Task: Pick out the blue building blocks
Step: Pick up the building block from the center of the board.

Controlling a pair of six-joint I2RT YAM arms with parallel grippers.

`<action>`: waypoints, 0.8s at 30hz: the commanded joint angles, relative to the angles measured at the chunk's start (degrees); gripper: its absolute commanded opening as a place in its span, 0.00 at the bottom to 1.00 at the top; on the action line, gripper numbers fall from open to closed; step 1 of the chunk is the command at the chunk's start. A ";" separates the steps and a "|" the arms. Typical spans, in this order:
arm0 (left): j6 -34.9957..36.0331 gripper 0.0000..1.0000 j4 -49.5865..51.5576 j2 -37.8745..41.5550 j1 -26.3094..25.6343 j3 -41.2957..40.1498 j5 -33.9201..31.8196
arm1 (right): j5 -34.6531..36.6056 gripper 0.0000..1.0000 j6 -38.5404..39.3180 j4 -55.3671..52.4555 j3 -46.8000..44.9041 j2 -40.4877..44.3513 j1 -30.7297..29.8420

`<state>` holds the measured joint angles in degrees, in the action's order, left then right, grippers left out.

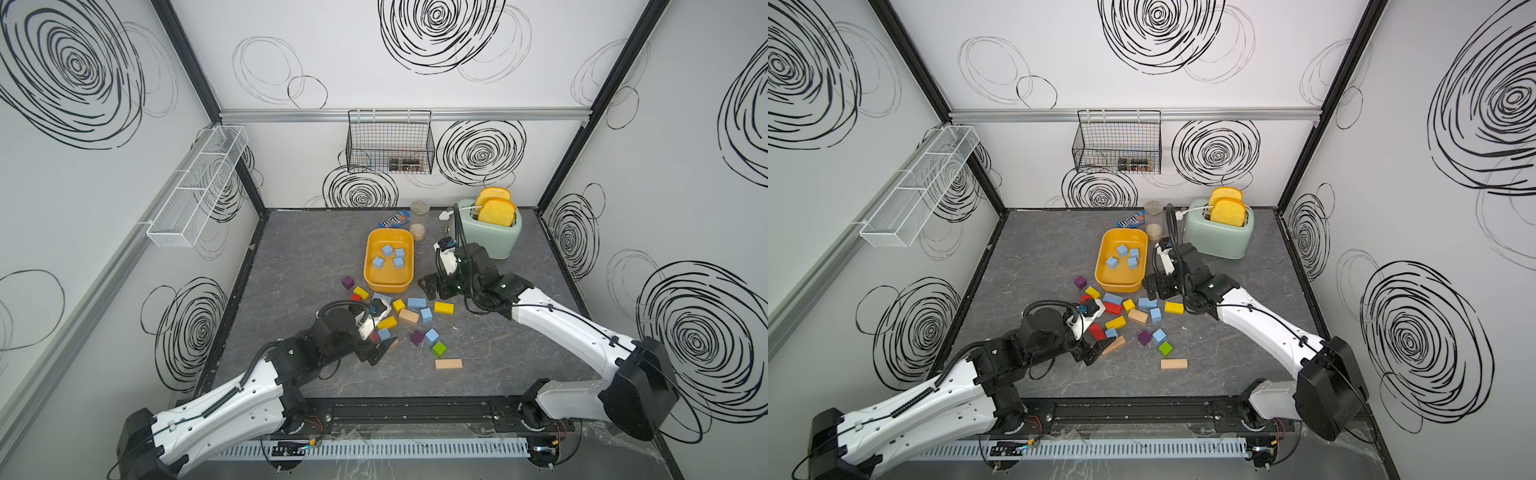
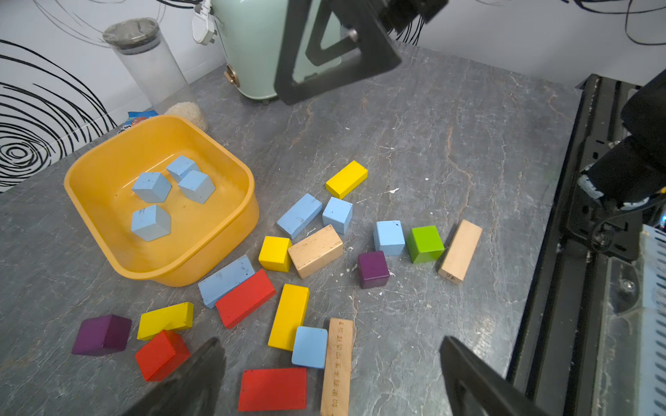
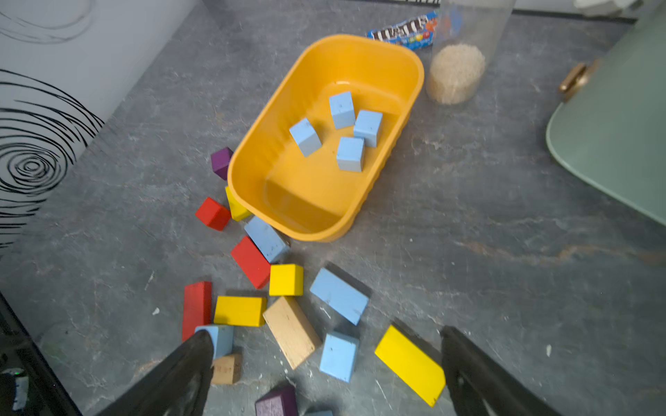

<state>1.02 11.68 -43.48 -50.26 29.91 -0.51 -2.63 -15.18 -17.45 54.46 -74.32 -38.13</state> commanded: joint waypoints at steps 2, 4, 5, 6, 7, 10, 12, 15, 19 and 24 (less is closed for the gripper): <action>0.30 0.96 -4.64 -0.35 -0.36 -1.80 0.37 | 1.13 1.00 -0.63 -5.74 -3.15 2.63 -0.58; 0.57 0.96 -5.67 -0.78 -0.37 -2.40 0.51 | 1.39 0.99 -0.84 -6.97 -4.46 3.50 -1.12; 0.65 0.96 -6.12 -0.98 -0.37 -2.63 0.54 | 1.56 0.99 -0.96 -7.51 -5.04 3.84 -1.47; 0.65 0.96 -6.44 -1.24 -0.36 -2.83 0.72 | 1.67 0.98 -1.26 -7.97 -5.81 4.21 -1.80; 0.80 0.96 -6.69 -1.48 -0.36 -3.07 1.02 | 1.67 0.98 -1.60 -8.36 -6.50 4.57 -2.22; 0.92 0.96 -6.67 -2.03 -0.37 -3.10 1.43 | 1.68 0.96 -2.75 -8.76 -8.60 5.36 -3.55; 0.90 0.96 -6.35 -2.17 -0.45 -3.05 1.37 | 1.49 0.93 -3.57 -8.69 -10.00 5.67 -4.43; 0.83 0.96 -6.07 -2.11 -0.54 -3.28 0.89 | 1.35 0.91 -4.32 -8.83 -11.59 5.68 -5.69; 0.76 0.96 -5.78 -2.27 -0.41 -2.77 -0.27 | 1.58 0.85 -4.62 -9.24 -12.72 4.75 -6.60; 1.36 0.96 -5.09 -2.48 -0.11 -2.18 -0.28 | 1.45 0.77 -4.76 -10.21 -12.17 1.62 -6.85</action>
<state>1.56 8.47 -45.71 -50.52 26.98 -0.34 -1.69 -19.22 -25.65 42.09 -70.96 -44.56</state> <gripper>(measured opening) 0.960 0.783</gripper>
